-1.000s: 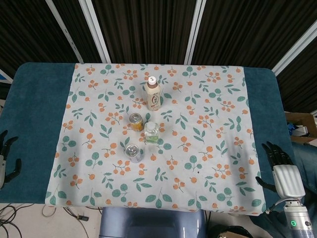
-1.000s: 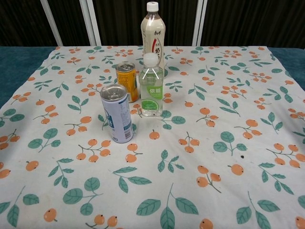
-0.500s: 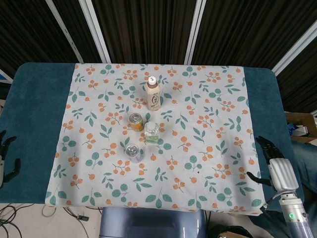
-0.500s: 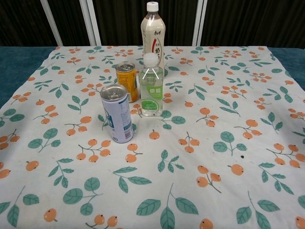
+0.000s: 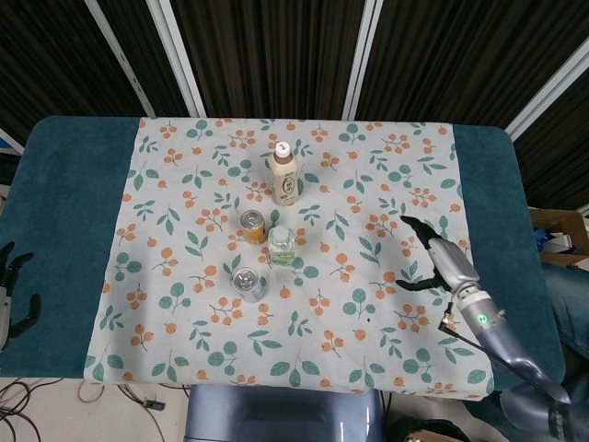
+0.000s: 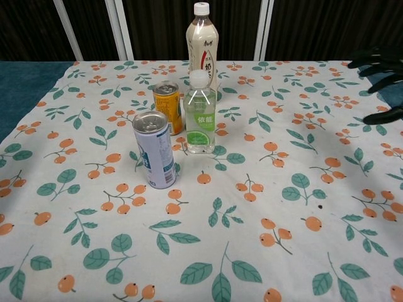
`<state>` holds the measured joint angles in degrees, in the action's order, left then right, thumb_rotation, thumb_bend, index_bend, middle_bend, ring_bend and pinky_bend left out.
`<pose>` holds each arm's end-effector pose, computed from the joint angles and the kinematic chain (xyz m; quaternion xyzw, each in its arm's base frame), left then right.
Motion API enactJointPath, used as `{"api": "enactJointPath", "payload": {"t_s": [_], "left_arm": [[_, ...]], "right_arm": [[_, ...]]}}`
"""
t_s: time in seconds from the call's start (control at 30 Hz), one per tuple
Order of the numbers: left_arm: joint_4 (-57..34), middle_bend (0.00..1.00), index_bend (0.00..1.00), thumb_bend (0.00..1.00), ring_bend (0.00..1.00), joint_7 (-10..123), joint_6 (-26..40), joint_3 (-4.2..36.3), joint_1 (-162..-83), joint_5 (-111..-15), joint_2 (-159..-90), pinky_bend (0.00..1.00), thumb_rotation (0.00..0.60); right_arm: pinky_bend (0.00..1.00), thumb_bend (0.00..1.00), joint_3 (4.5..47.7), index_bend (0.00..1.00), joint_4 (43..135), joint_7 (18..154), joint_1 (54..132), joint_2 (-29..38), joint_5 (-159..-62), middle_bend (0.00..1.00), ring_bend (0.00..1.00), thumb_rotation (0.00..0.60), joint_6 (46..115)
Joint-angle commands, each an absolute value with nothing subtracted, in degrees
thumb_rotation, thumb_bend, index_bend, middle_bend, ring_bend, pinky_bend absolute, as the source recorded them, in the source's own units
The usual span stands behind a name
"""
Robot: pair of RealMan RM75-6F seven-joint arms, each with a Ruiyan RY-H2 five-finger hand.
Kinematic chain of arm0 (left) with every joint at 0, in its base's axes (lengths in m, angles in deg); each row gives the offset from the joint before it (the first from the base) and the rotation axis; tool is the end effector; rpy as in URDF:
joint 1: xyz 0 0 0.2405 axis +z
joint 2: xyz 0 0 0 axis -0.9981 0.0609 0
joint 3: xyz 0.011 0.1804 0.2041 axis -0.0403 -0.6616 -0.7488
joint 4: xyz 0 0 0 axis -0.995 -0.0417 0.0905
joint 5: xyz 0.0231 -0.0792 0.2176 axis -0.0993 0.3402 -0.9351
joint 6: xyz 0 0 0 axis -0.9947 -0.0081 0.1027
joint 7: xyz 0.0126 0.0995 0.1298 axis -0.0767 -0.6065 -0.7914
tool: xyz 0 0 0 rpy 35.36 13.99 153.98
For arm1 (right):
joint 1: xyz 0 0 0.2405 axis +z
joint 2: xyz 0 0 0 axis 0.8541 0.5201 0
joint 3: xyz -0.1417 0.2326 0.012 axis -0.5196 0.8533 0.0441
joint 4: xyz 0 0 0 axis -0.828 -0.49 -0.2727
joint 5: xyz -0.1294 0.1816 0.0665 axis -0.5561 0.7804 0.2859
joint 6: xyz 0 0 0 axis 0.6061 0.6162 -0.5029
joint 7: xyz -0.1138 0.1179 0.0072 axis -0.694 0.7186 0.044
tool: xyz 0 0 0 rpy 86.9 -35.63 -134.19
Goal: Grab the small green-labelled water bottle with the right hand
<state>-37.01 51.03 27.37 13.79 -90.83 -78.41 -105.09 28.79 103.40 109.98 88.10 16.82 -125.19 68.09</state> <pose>-0.3348 0.2097 0.1538 -0.5386 -0.4161 -0.3664 0.6345 -0.2427 -0.3633 0.0626 0.5906 -0.5674 0.4600 0.3430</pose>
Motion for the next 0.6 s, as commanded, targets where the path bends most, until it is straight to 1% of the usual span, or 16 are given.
{"api": "enactJointPath", "payload": {"t_s": [0.03,0.13,0.27,0.47,0.6], "left_arm": [[-37.03,0.00,0.14,0.48,0.03,51.10,27.35,13.80,-90.82,-78.37,-105.05,0.00,0.600],[-37.07,0.00,0.15,0.48,0.03,51.17,27.34,13.84,-90.81,-78.27,-104.98,0.00,0.600],[-37.12,0.00,0.14,0.48,0.03,51.16,27.13,13.92,-90.90,-78.05,-104.91,0.00,0.600],[-37.22,0.00,0.14,0.48,0.03,51.01,26.69,14.07,-91.07,-77.46,-104.86,0.00,0.600],[-37.21,0.00,0.14,0.48,0.03,51.01,26.38,14.22,-91.23,-77.05,-104.86,0.00,0.600]], "right_arm": [[0.18,0.20,31.65,0.04,101.49,110.10,92.78,13.08,-119.77,0.10,0.09,0.600,62.36],[0.18,0.20,33.15,0.05,100.10,110.05,95.62,10.14,-115.97,0.11,0.09,0.600,59.38],[0.18,0.20,33.68,0.06,96.43,108.01,99.44,6.01,-112.72,0.12,0.10,0.600,55.82],[0.18,0.20,34.20,0.10,94.90,105.87,101.72,0.63,-109.80,0.16,0.13,0.600,56.49],[0.18,0.21,34.86,0.11,92.90,104.70,103.36,-2.99,-107.47,0.17,0.15,0.600,56.57]]}}
